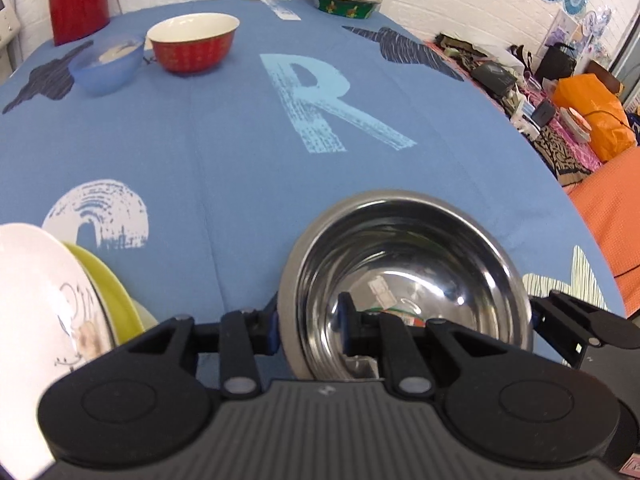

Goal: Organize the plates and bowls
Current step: 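Carry the steel bowl toward the plate stack and release it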

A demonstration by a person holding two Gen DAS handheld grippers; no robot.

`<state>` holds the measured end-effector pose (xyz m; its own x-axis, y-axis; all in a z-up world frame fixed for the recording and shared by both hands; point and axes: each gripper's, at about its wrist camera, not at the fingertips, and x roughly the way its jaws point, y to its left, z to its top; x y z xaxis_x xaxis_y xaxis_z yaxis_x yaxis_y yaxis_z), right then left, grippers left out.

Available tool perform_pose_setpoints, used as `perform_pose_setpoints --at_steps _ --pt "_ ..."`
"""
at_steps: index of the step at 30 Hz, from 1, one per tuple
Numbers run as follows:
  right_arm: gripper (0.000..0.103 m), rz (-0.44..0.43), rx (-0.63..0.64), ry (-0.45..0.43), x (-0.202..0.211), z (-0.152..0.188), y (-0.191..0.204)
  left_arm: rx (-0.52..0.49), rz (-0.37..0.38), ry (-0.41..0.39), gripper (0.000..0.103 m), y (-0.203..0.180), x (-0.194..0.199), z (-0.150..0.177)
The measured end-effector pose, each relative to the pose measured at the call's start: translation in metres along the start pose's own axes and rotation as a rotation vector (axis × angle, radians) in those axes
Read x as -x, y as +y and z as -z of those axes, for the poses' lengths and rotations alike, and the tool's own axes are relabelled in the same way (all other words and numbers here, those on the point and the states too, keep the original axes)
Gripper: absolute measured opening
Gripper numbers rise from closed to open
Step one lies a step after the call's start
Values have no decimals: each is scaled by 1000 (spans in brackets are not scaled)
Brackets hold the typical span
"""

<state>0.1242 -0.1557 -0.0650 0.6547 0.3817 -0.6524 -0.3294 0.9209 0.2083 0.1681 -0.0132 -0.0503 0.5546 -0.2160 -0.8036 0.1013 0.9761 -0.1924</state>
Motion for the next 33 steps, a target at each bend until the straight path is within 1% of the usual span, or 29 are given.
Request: perform_pose_setpoints --at_steps 2,3,4,5,8,10,12,15,19,21,24,27,31,33 --pt "62 13 -2 -4 0 0 2 2 10 2 18 1 -1 -2" --pt "61 13 -16 -6 2 -1 1 4 16 3 33 2 0 -3" --pt "61 18 -31 -14 4 -2 -2 11 5 -14 51 4 3 -4" --pt "61 23 -44 -27 8 -3 -6 20 2 -40 53 8 7 -6" --pt "61 70 -83 -73 23 -6 -19 44 -1 -96 53 21 25 -14" --pt "61 84 -130 -101 33 -7 -30 70 -2 -126 55 32 37 -19" --pt "61 79 -168 -114 39 -6 -38 95 -14 -146 55 42 46 -22" --pt "61 61 -225 -125 43 0 -44 121 -52 -164 56 55 53 -22" --pt "61 36 -263 -115 41 3 -45 142 -67 -171 56 68 60 -20" --pt "61 22 -262 -109 40 -3 -45 141 -68 -166 57 73 62 -21" --pt "61 40 -231 -107 39 -18 -41 144 -63 -168 57 81 65 -24" --pt "61 45 -195 -112 35 -36 -33 150 -67 -187 58 90 69 -29" --pt "62 8 -146 -110 22 -58 -18 154 -70 -186 59 105 66 -37" --pt "62 -27 -126 -96 10 -69 -9 158 -76 -180 59 113 62 -41"
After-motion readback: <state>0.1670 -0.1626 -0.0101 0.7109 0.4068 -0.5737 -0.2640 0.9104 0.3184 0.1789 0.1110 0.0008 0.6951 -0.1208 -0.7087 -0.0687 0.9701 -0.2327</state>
